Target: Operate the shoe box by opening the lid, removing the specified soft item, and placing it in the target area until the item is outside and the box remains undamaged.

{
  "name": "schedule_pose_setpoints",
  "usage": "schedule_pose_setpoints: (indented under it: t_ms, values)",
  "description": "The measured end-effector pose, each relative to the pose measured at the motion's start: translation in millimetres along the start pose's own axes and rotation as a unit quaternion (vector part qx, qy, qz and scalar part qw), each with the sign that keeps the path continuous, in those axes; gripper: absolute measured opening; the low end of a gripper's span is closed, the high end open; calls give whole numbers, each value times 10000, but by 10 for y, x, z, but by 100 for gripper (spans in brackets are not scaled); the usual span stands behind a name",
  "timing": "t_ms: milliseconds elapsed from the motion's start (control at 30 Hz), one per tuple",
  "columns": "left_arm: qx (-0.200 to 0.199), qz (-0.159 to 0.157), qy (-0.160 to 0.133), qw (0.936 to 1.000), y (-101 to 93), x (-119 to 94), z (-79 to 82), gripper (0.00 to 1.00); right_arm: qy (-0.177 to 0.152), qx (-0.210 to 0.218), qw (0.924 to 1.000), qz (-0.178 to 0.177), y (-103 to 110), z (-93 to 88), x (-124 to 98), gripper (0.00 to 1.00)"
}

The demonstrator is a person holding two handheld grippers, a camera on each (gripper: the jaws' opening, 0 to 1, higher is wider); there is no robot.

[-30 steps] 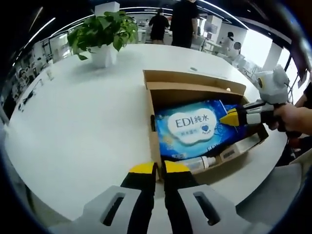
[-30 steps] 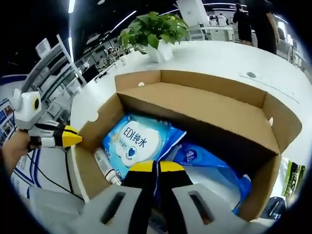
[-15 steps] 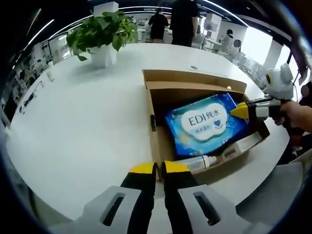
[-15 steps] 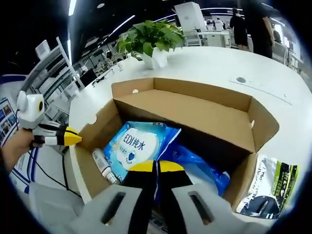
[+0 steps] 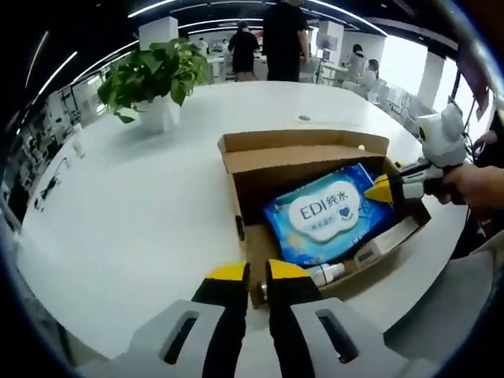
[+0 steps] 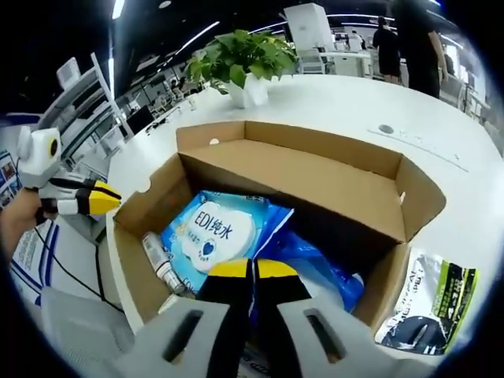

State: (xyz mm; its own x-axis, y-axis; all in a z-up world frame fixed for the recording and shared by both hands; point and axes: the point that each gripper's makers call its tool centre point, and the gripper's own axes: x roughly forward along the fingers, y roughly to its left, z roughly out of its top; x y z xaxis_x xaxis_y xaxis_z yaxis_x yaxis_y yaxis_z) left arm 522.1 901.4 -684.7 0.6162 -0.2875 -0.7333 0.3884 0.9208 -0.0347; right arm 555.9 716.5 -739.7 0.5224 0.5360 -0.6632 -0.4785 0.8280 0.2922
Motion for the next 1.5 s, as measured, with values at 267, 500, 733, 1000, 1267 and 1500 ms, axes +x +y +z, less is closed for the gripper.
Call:
schedule_pose_setpoints:
  t_ms: [267, 500, 733, 1000, 1267, 1500]
  values:
    - [293, -432, 243, 9983, -246, 249, 42, 8, 51, -86, 9999, 1, -21, -24, 24, 0]
    - [511, -570, 634, 9950, -342, 552, -29, 13, 25, -27, 10000, 50, -34, -31, 27, 0]
    - [484, -602, 952, 9925, -336, 738, -112, 15, -6, 2, 10000, 87, -38, -41, 22, 0]
    - [407, -677, 1293, 9885, -363, 881, -271, 16, -9, 19, 9999, 125, -49, -58, 24, 0]
    - [311, -809, 1415, 9861, -409, 985, -304, 17, 2, -7, 9999, 162, -48, -64, 34, 0]
    - [334, -810, 1330, 9872, -425, 1006, -299, 13, 0, 19, 9999, 151, -40, -69, 35, 0]
